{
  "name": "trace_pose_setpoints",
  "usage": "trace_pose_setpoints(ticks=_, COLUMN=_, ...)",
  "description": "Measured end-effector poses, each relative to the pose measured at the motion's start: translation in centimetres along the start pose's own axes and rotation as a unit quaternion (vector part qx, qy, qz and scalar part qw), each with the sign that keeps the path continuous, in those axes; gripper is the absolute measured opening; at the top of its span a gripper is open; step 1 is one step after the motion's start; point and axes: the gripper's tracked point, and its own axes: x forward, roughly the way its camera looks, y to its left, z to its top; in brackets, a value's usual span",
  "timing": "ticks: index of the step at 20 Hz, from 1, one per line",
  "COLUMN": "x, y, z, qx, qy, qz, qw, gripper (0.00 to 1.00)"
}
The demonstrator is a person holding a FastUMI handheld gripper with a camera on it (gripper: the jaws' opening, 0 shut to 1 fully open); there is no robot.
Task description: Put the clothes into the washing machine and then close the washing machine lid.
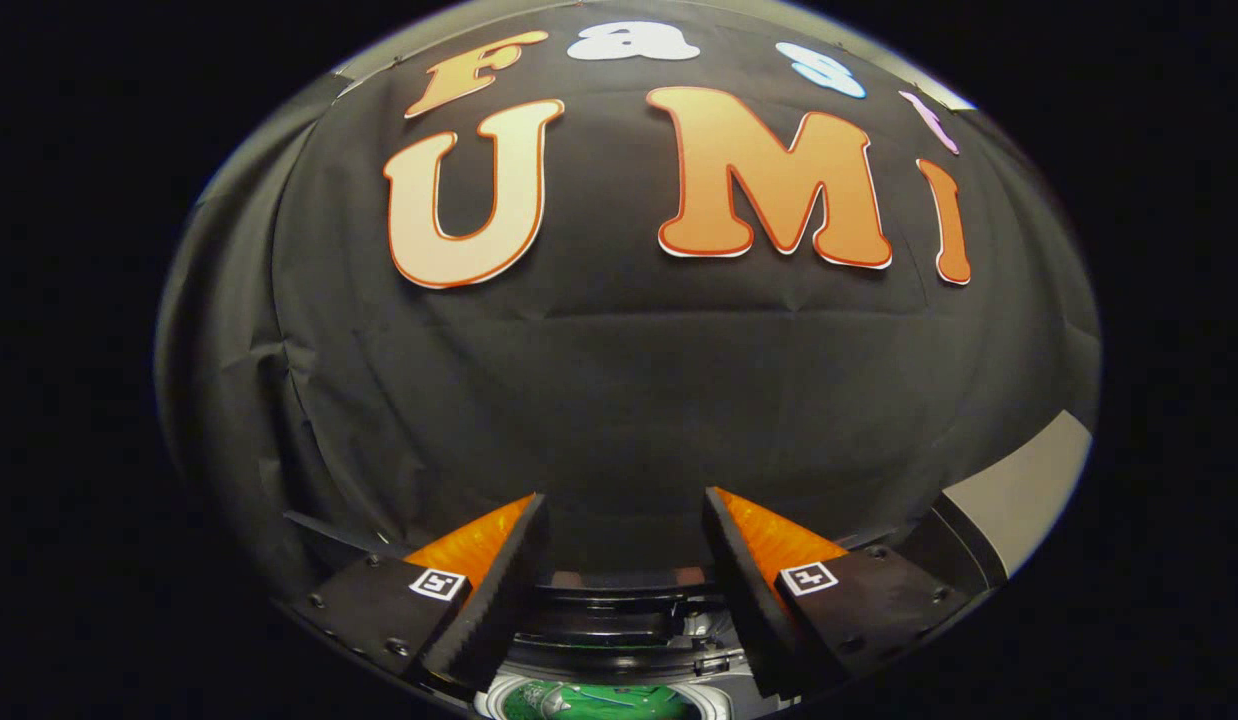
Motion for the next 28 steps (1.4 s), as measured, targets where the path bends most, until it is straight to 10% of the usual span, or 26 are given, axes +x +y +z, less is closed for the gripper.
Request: trace_pose_setpoints(ticks=28, x=-13.6, y=0.4, z=-8.0, qx=-0.003, qy=-0.018, qz=0.031, qw=0.999, gripper=0.99)
